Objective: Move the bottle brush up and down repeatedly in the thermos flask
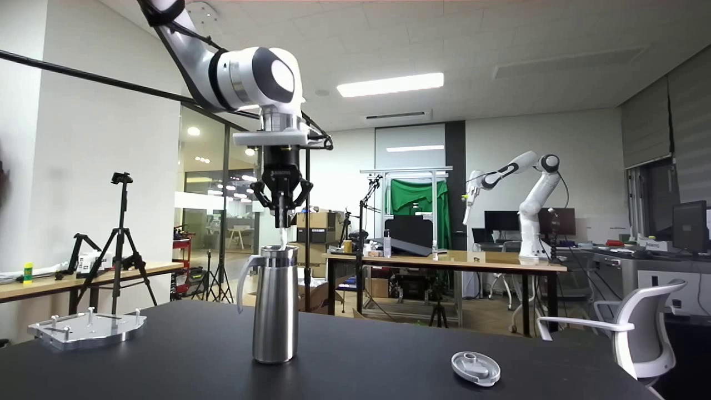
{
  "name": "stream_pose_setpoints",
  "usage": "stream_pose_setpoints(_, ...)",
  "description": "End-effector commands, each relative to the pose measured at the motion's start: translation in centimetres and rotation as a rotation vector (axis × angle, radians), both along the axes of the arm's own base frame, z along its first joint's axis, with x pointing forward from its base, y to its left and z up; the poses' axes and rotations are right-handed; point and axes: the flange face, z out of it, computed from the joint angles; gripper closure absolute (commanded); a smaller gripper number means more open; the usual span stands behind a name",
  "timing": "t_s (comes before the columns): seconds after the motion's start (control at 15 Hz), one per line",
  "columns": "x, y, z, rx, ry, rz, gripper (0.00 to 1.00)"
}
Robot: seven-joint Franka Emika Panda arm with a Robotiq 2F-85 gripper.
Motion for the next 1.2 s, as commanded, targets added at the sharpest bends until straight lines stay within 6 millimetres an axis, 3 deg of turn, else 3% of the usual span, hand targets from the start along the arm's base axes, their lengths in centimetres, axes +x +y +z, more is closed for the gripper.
stream_pose_setpoints(0.0,-0.1,0.7,2.5,-0.013,-0.031,0.005,0.96)
stream_pose_setpoints(0.33,-0.6,1.6,9.0,-0.044,0.003,0.046,0.96)
stream_pose_setpoints(0.8,-0.3,0.8,10.9,-0.063,0.052,0.03,0.96)
stream_pose_setpoints(0.87,-0.3,0.7,10.8,-0.061,0.057,0.027,0.6)
stream_pose_setpoints(0.93,-0.4,0.5,10.8,-0.062,0.058,0.029,0.59)
stream_pose_setpoints(1.13,-1.0,-0.4,11.2,-0.059,0.062,0.034,0.4)
